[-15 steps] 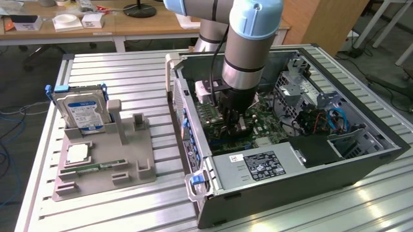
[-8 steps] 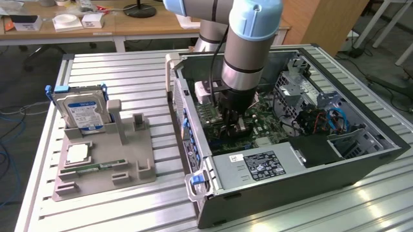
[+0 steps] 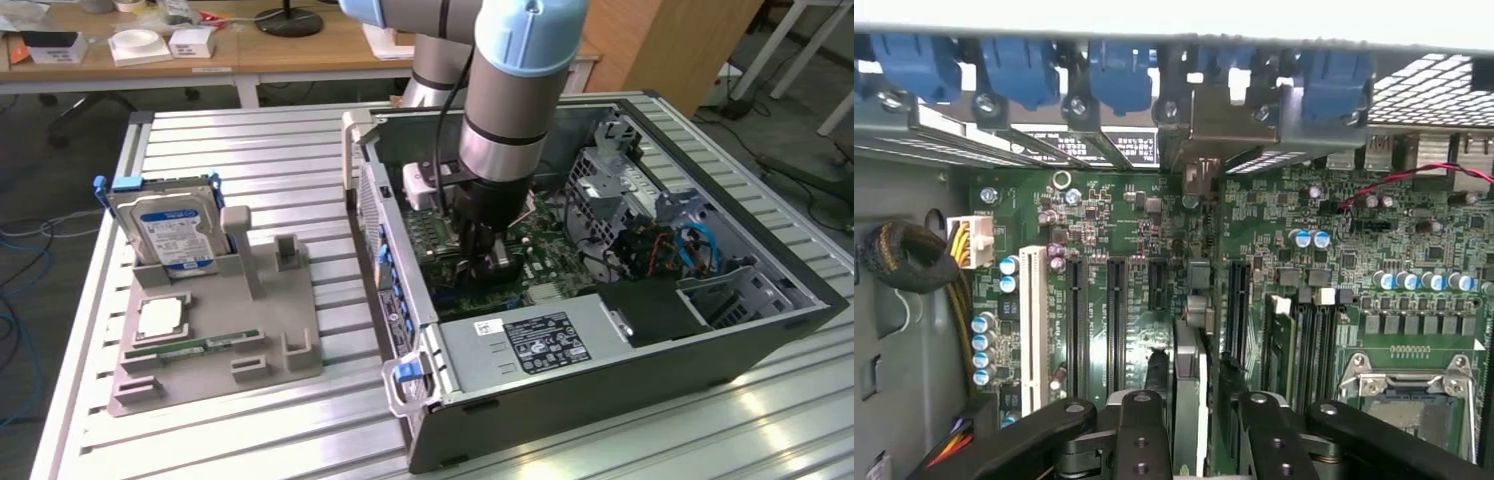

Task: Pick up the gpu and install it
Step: 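Insert the gpu into the slot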

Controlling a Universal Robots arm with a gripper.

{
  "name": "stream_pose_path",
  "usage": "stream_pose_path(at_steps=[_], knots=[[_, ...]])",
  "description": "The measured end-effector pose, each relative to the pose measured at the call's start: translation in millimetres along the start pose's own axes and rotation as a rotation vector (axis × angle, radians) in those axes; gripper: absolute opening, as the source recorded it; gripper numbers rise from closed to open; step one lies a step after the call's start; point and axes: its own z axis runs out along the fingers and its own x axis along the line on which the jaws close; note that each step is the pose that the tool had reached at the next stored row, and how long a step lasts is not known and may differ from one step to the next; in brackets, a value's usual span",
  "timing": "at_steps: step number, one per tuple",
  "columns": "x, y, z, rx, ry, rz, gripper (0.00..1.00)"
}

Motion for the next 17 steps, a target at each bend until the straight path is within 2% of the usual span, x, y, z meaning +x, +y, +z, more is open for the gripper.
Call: stream_pose_path(at_steps=[17], knots=[[-0.3, -0.7, -15.3, 0.0024, 0.0001, 0.0, 0.33]])
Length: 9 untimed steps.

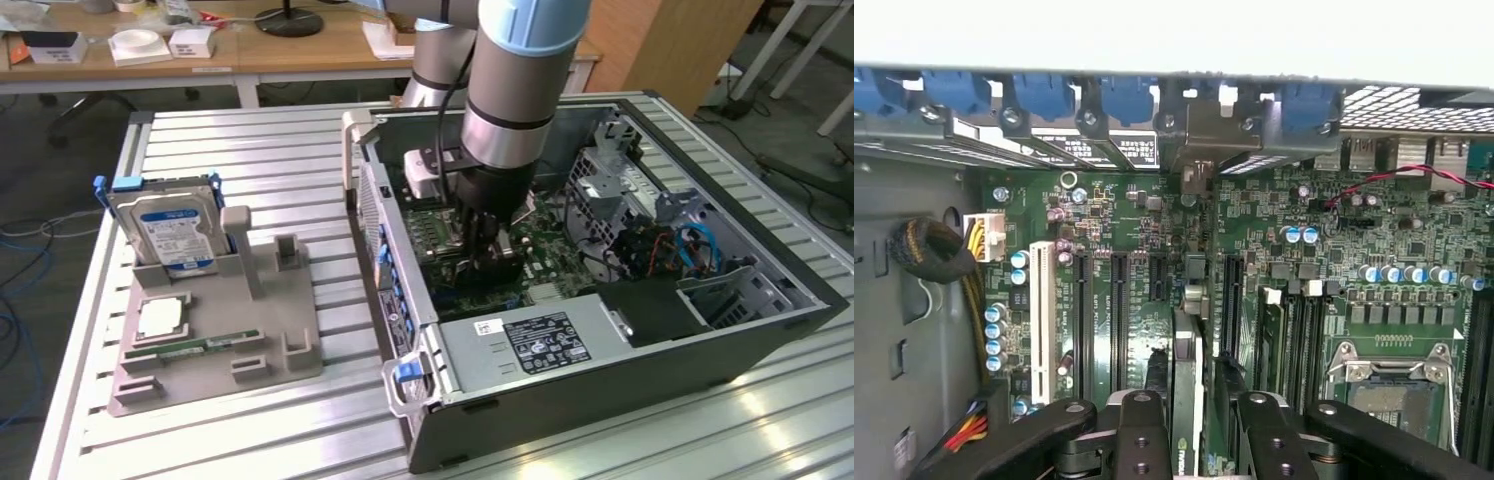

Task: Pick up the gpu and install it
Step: 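Insert the gpu into the slot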

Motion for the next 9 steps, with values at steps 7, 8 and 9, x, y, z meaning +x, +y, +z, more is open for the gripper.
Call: stream_pose_path(at_steps=[7, 8, 9], knots=[[-0.2, -0.3, -7.3, 0.0008, 0.0, 0.0, 0.33], [-0.2, -0.4, -8.4, 0.0009, 0.0, 0.0, 0.33], [-0.2, -0.4, -9.5, 0.0012, 0.0, 0.0, 0.33]])
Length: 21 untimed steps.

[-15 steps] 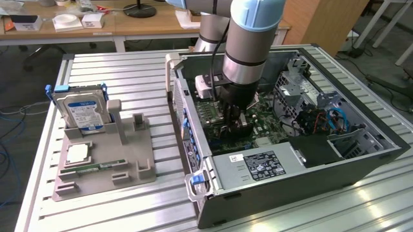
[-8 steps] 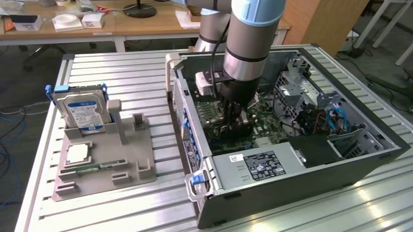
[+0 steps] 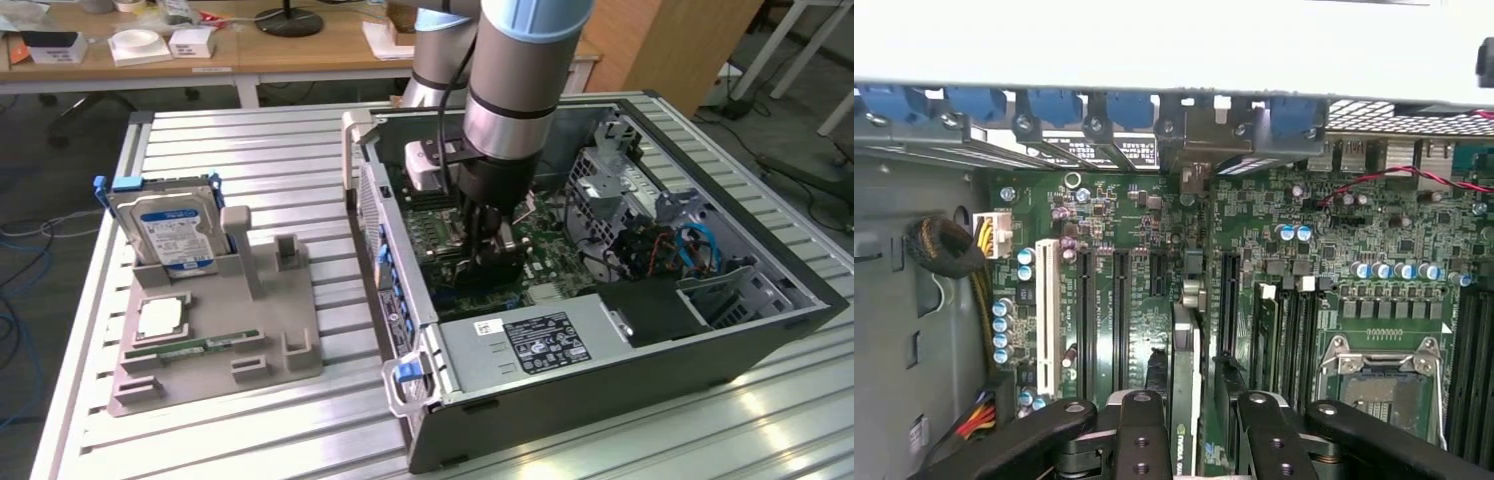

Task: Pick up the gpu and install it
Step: 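Insert the gpu into the slot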

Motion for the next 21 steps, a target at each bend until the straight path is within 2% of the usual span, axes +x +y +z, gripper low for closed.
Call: stream_pose_path(at_steps=[6, 15, 18, 21], knots=[[-0.1, -0.2, -5.4, 0.0011, 0.0, 0.0, 0.33], [-0.1, -0.3, -6.3, 0.0011, 0.0, 0.0, 0.31], [-0.2, -0.3, -6.3, 0.0012, 0.0, 0.0, 0.13], [-0.1, -0.3, -6.3, 0.0011, 0.0, 0.0, 0.1]])
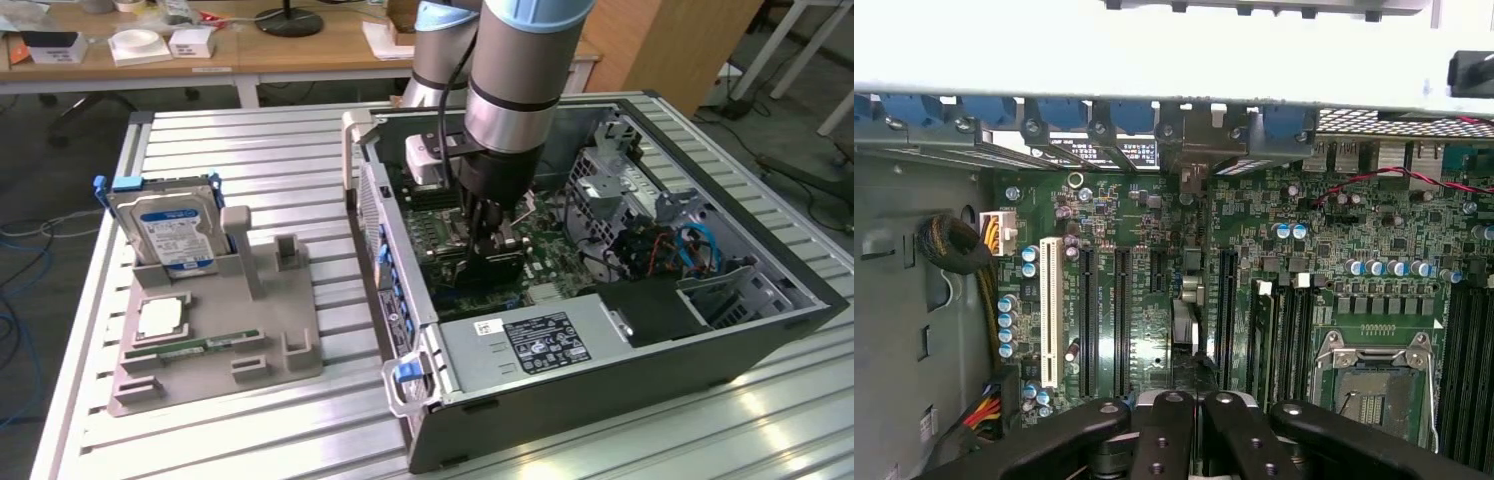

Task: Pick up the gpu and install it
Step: 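Insert the gpu into the slot, then press down on the gpu until it lock into place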

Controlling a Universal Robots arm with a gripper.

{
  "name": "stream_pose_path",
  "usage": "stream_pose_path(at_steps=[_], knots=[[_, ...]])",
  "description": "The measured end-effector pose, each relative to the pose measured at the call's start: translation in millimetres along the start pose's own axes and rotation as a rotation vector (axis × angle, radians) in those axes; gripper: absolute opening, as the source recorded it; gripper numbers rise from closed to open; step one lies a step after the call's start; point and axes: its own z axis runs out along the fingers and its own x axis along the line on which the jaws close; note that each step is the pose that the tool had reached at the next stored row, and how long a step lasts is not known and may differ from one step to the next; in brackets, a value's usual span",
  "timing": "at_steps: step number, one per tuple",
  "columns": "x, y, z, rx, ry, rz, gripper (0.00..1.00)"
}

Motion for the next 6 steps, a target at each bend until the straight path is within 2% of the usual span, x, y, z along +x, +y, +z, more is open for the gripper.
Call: stream_pose_path(at_steps=[6], knots=[[0.0, 0.0, 0.0, 0.0, -0.0001, 0.0, 0.1]])
